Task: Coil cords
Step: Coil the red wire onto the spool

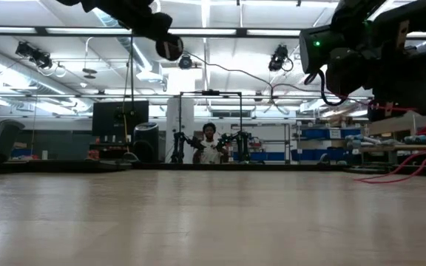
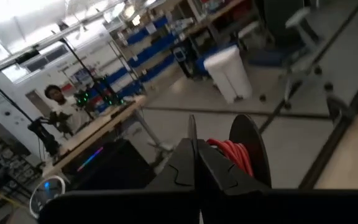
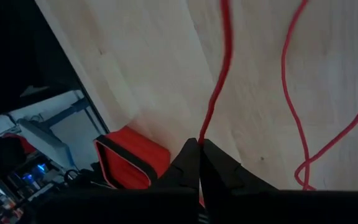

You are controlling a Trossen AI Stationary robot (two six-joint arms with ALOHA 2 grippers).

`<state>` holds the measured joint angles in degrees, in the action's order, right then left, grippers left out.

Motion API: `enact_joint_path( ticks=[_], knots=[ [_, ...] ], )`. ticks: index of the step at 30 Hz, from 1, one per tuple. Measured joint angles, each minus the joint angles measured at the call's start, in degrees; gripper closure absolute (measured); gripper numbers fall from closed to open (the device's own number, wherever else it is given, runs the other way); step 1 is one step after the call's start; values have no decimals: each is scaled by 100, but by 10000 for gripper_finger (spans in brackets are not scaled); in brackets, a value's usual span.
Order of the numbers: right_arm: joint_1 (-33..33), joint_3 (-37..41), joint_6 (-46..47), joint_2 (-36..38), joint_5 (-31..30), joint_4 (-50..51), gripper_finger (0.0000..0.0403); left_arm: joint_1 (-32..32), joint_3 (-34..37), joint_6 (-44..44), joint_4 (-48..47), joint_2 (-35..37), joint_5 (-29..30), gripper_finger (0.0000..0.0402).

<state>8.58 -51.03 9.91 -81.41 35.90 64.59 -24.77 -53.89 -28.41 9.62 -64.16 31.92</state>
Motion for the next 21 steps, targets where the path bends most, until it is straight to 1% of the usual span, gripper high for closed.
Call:
enact_joint_path(
  ticks=[5, 7, 13, 18, 21],
  knots=[
    [-38, 2, -112, -1, -7, 14, 402, 0, 0, -128, -746, -2, 23, 401],
    [-104, 2, -84, -2, -29, 16, 402, 2, 2, -121, -858, -2, 159, 401],
    [-391, 2, 427, -2, -37, 126, 401, 24, 2, -237, -553, 16, 927, 401],
    [-637, 2, 658, -2, -52, 307, 401, 96, 2, -725, -397, 26, 1192, 401],
    [-722, 2, 681, -2, -52, 324, 400, 135, 2, -739, -378, 26, 1219, 401]
  ],
)
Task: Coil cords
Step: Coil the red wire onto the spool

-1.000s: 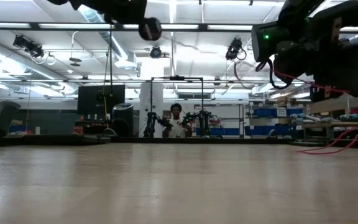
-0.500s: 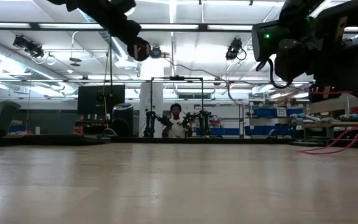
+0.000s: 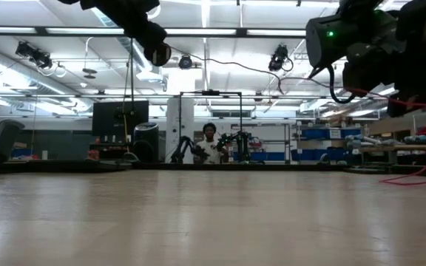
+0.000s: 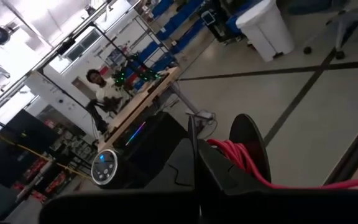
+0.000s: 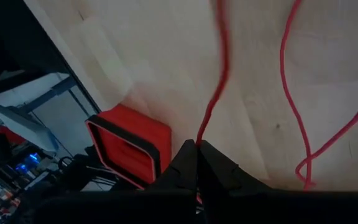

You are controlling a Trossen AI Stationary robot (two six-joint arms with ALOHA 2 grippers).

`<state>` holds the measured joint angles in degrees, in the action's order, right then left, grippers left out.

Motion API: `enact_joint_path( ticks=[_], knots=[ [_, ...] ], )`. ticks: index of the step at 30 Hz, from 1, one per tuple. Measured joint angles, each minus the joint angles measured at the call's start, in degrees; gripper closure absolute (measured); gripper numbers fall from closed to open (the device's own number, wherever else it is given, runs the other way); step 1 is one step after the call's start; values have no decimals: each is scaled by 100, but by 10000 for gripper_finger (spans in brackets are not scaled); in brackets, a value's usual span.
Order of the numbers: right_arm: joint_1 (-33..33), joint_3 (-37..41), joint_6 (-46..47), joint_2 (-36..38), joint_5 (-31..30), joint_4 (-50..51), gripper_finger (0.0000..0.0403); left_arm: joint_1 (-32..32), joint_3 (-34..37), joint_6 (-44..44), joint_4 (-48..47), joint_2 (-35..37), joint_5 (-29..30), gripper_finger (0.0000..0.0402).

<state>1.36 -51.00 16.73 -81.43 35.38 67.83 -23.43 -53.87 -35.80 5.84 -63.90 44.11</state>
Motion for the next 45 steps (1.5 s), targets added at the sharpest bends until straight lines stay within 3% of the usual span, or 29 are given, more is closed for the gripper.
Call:
enact_joint_path(
  ticks=[3, 6, 11, 14, 17, 20, 22, 28, 34, 38, 45],
  knots=[
    [-19, 0, 18, 0, -93, -12, 400, -4, 0, 81, 50, -2, 10, 401],
    [-19, 0, 18, 0, -650, -92, 394, -1, 0, 175, 208, -2, 11, 401],
    [-41, -17, -28, -2, -1225, -462, 355, -4, 0, 364, 429, -2, -296, 401],
    [-45, -63, 42, 132, -1892, -907, 322, -6, 0, 804, 464, -2, -933, 401],
    [-52, -66, 168, 397, -3224, -1764, 292, -6, 0, 1206, 485, -20, -1836, 401],
    [-49, -65, -92, 647, -4401, -3017, 272, -4, 5, 1528, 614, -104, -2555, 401],
    [-26, -12, -470, 742, -4700, -4170, 264, -4, 9, 1818, 756, -154, -2982, 401],
    [342, 61, -1687, 494, -4653, -6510, 262, -4, 9, 2573, 1110, -349, -4033, 401],
    [753, 70, -2439, -261, -3553, -8425, 265, 30, 9, 2899, 1448, -624, -5296, 401],
    [1119, 68, -2495, -689, -2878, -8731, 265, 216, 153, 2901, 1966, -791, -5649, 401],
    [1971, 76, -2348, -1032, -1691, -8286, 266, 482, 1070, 3087, 3822, -957, -5519, 401]
  ],
)
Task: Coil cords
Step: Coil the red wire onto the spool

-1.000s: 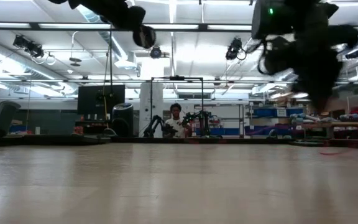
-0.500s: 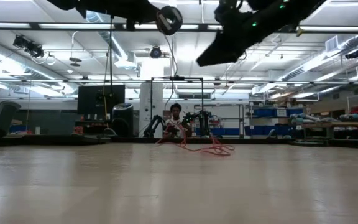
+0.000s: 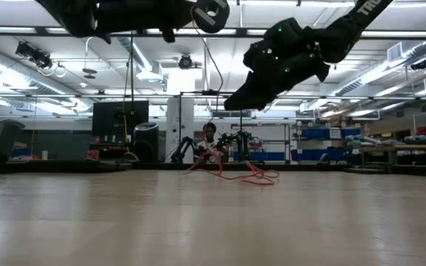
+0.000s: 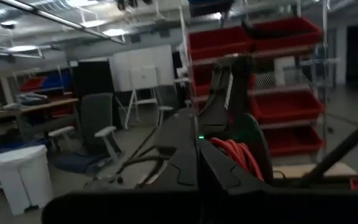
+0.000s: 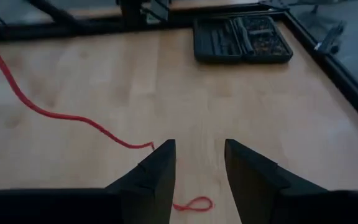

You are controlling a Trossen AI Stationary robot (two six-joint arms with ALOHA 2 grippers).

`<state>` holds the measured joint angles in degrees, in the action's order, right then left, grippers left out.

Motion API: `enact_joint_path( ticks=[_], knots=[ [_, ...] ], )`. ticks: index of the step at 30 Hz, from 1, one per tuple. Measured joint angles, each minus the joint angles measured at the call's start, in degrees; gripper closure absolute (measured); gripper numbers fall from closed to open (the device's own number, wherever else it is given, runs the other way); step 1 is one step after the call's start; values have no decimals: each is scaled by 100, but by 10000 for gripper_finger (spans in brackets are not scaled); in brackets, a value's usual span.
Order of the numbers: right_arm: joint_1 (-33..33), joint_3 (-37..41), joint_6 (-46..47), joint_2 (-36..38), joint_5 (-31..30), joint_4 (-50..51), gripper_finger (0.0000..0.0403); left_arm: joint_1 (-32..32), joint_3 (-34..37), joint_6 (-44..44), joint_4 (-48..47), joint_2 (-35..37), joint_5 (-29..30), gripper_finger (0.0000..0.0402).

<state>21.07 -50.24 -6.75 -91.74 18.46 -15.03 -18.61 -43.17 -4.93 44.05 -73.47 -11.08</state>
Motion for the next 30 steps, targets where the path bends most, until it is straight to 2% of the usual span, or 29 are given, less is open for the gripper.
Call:
enact_joint_path(
  ticks=[4, 6, 10, 17, 19, 25, 30],
  knots=[
    [401, -7, 418, 0, 985, -39, 266, -53, 451, 87, 732, 0, 305, 401],
    [585, -7, 510, 0, 1192, -35, 266, -121, 605, 82, 1022, -2, 584, 401],
    [888, -7, 532, -2, 1173, -235, 266, -325, 672, 70, 1041, 2, 1026, 401],
    [865, -11, 554, -2, 1027, -1160, 266, -685, 626, 98, 1043, -71, 1038, 401],
    [817, -11, 473, -2, 858, -1211, 266, -855, 613, 269, 1007, -96, 732, 401],
    [754, -11, 566, -2, 988, -1328, 266, -1394, 587, 935, 744, -162, -902, 401],
    [519, -11, 671, -2, 1008, -1509, 266, -1413, 563, 971, 912, -160, -1065, 401]
  ],
)
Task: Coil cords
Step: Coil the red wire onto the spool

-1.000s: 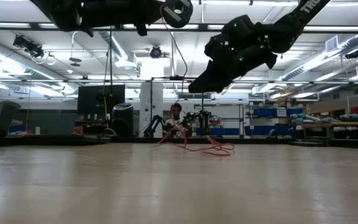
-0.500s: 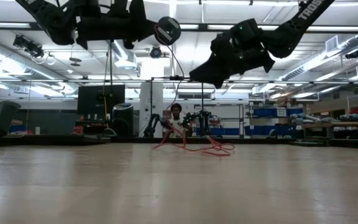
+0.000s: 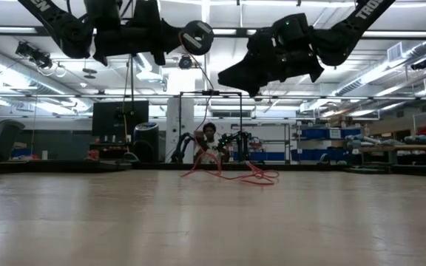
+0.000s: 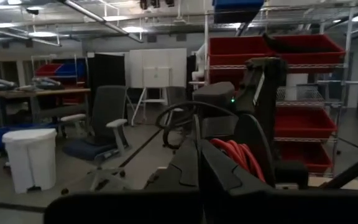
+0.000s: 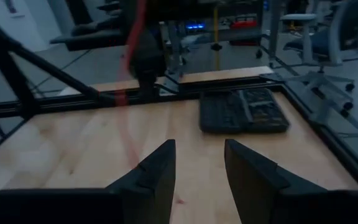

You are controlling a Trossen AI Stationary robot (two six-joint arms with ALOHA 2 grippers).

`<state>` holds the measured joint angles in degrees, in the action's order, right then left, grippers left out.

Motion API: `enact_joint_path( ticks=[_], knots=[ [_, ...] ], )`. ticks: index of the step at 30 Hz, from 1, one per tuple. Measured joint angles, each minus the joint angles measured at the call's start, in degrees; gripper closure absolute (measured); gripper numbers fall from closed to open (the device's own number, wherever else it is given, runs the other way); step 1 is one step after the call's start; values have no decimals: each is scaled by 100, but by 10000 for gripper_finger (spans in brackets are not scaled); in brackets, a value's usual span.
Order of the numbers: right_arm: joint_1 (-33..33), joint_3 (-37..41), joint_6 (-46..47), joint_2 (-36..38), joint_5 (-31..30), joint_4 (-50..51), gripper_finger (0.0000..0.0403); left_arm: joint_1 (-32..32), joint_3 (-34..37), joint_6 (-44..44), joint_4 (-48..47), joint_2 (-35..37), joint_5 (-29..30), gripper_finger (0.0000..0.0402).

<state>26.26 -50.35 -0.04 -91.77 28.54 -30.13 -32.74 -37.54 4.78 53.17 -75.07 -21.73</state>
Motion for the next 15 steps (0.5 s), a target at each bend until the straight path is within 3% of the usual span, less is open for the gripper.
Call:
enact_joint_path(
  ticks=[12, 15],
  knots=[
    [-530, -116, 187, 0, -44, -401, 266, 257, 0, 0, -23, -146, 799, 401],
    [-698, -118, 0, 0, -458, -476, 266, 288, 0, 0, 65, -250, 928, 401]
  ],
)
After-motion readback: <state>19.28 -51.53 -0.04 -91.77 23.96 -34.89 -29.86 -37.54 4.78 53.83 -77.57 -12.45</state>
